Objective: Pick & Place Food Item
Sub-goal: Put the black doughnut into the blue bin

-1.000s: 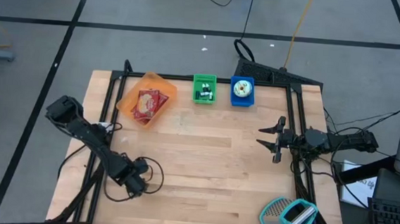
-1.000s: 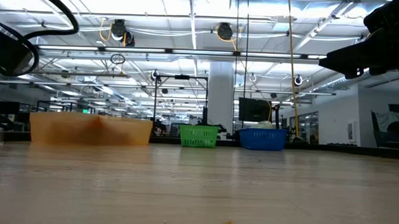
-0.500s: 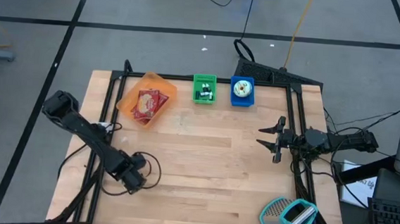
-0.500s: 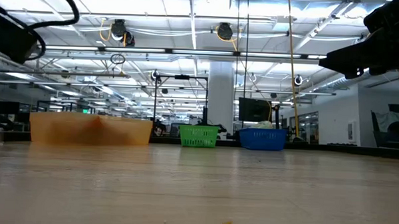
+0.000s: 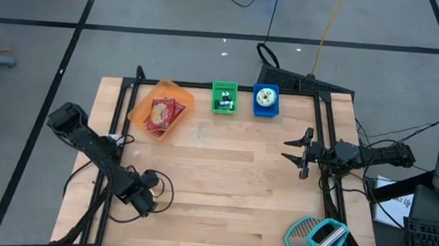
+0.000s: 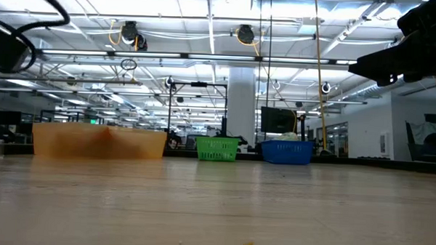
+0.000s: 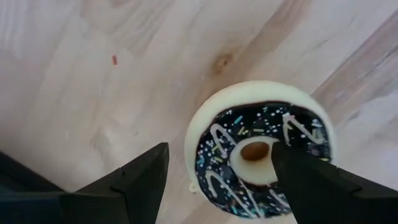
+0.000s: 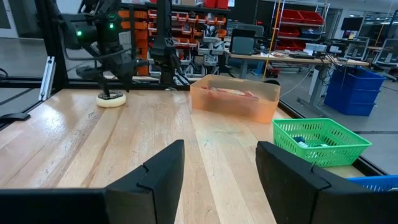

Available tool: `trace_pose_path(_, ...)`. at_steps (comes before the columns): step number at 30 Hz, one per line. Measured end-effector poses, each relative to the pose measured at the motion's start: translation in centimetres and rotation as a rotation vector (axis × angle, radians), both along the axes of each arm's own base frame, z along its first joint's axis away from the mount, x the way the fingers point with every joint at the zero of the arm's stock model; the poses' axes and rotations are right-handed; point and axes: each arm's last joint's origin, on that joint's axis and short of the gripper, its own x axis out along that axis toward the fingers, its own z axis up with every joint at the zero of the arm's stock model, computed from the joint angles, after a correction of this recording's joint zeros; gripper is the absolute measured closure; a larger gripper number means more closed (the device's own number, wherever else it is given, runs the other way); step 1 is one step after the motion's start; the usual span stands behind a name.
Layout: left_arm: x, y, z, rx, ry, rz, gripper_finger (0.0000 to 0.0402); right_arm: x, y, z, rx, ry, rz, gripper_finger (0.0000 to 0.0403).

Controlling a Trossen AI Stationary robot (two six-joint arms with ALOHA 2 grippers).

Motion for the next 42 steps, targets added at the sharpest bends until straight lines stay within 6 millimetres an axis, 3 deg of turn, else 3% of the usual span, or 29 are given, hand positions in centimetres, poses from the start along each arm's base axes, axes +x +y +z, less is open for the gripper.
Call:
trace_pose_path(11, 0.7, -0.4, -2.3, 0.078, 0.044, -0.061, 0.0117, 0.0, 0.0, 0.0, 0.000, 0.000, 0.000, 0.0216)
trace_pose_path(19, 2.1, 0.1, -2.7, -0.010, 0.035, -0.105, 0.0125, 0.0, 0.0, 0.0, 0.000, 0.000, 0.000, 0.0216)
trace_pose_path(29, 3.0, 0.5, -2.7, -0.062, 0.004, -0.094, 0.0277, 0.0, 0.0, 0.0, 0.000, 0.000, 0.000, 0.0216)
trace_pose_path(34, 3.8, 1.2, -2.6, -0.094, -0.019, -0.113, 0.0322, 0.0, 0.0, 0.0, 0.000, 0.000, 0.000, 0.0216)
trace_pose_path(42, 8.3, 2.5, 0.7, -0.140, -0.447, -0.170, 0.0357, 0.0, 0.0, 0.0, 0.000, 0.000, 0.000, 0.0216)
